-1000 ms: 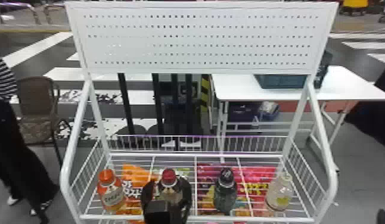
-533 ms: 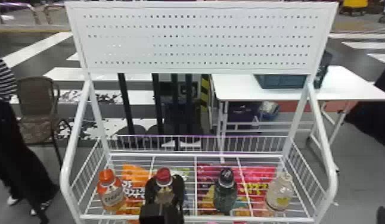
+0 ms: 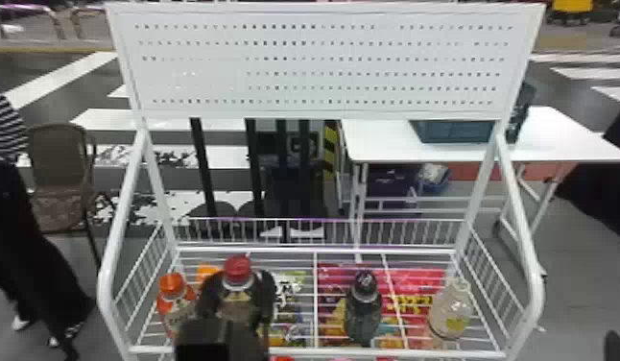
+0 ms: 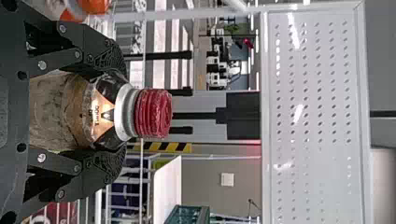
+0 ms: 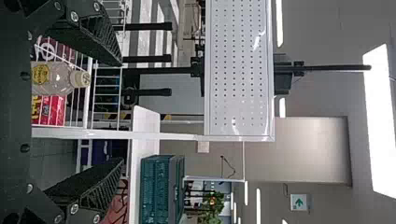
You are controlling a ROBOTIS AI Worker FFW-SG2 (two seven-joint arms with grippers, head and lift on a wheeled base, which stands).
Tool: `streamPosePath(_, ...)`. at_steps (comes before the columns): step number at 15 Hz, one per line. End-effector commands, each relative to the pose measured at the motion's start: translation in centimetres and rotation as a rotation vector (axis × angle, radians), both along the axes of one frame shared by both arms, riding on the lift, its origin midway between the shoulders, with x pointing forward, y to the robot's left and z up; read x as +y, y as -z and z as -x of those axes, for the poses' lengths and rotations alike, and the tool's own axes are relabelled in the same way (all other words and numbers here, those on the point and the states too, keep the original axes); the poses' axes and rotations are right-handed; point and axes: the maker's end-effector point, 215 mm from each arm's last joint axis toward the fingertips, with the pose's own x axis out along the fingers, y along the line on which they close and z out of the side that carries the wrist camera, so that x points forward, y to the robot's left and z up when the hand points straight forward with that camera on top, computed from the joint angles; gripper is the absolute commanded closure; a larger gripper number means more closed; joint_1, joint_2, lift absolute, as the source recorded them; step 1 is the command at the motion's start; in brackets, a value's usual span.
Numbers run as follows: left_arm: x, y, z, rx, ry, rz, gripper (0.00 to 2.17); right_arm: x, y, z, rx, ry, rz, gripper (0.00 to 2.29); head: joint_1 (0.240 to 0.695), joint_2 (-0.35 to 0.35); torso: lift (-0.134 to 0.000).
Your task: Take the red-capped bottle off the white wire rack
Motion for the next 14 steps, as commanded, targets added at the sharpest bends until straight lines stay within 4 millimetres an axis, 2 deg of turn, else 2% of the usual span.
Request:
streamPosePath(1,5.4,-3.2,1.8,-0.017,-0.075,-0.027,1.09,0.1,0.2,-0.1,0.002,-0.002,-0.002,0.17,0.499,0.000,0.000)
streamPosePath(2,8.1,-4.5,2.8,-0.031,-0.120,-0.030,1.09,0.1,0.2,-0.1,0.003,-0.003,-0.003,0.17,0.499,0.000,0.000)
streamPosePath(5,13.6,-7.8,5.2,-0.068,-0.202,-0.051,1.09,0.3,0.2,-0.1,0.001,-0.005,-0.005,0.17,0.499,0.000,0.000)
streamPosePath(7,15.9,-9.2,6.3,-0.080,-0.236,-0.059,1.09,0.4,0.1,-0.2,-0.003,-0.008,-0.007,0.17,0.499,0.000,0.000)
streamPosePath(10,18.0,-9.6,7.4,-0.078,-0.260,-0.077,1.09,0.4,0.2,-0.2,-0.003,-0.007,-0.008,0.17,0.499,0.000,0.000)
streamPosePath(14,18.5,-10.1,7.8,-0.067,-0.212,-0.071,1.10,0.4,0.3,-0.3,0.000,-0.005,-0.011,0.17,0.499,0.000,0.000)
